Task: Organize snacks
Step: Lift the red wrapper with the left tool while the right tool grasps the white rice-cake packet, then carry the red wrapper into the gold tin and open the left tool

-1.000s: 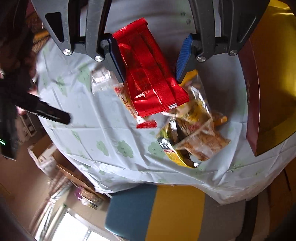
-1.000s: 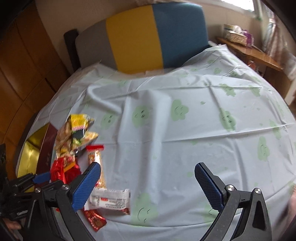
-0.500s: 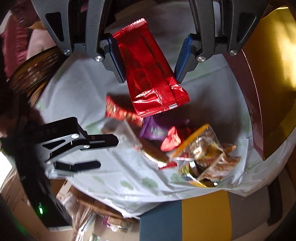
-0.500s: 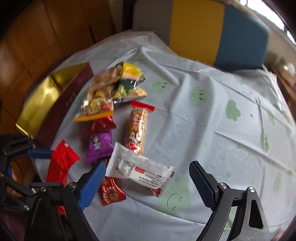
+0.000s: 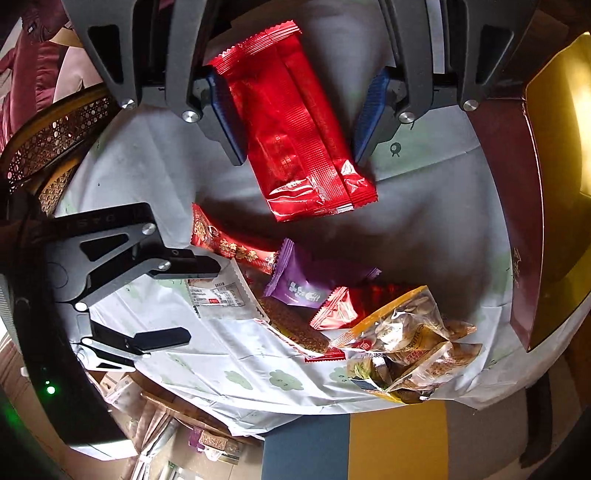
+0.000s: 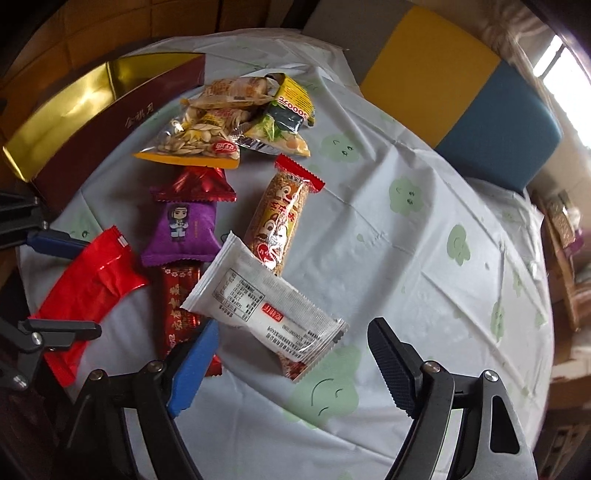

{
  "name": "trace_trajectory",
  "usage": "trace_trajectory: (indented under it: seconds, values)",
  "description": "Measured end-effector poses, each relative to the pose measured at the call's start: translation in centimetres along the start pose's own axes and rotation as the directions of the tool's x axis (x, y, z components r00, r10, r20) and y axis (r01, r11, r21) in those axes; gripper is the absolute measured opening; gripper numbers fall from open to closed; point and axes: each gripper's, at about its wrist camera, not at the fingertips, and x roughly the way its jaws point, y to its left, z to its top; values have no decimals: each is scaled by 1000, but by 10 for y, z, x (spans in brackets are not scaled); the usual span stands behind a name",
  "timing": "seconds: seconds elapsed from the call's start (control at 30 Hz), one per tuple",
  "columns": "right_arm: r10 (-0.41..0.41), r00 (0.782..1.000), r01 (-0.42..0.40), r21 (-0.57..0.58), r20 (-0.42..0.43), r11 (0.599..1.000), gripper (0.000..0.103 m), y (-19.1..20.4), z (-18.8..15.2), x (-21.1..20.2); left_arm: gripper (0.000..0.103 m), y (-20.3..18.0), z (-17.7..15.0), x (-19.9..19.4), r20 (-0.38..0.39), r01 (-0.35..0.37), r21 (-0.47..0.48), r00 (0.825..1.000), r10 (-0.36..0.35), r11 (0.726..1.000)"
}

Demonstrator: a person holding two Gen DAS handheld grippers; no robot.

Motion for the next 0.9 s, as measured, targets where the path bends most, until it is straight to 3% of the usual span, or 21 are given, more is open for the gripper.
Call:
trace_trajectory:
  seconds: [0.13, 0.23, 0.5, 0.77, 0.9]
  values:
    - [20, 999, -21, -45, -39, 999, 45, 2, 8, 8, 60, 0, -6, -3, 22, -1, -4, 1000, 2, 1000]
    - [46, 998, -47, -21, -52, 999, 38, -6, 10, 16, 60, 2, -11, -5, 33, 4, -12, 999, -4, 1000]
    - [217, 976, -204, 267, -21, 942, 34, -57, 4, 25, 54, 0, -17, -19, 66, -8, -2, 998, 8, 1000]
    - [229, 973, -211, 306, -26, 928, 35, -72, 4, 28, 54, 14, -19, -77, 196, 104, -20, 976, -98, 994]
    - [197, 980, -181, 290, -25, 940, 33, -67, 4, 29, 54, 52, -11, -115, 267, 120, -119, 960, -85, 986]
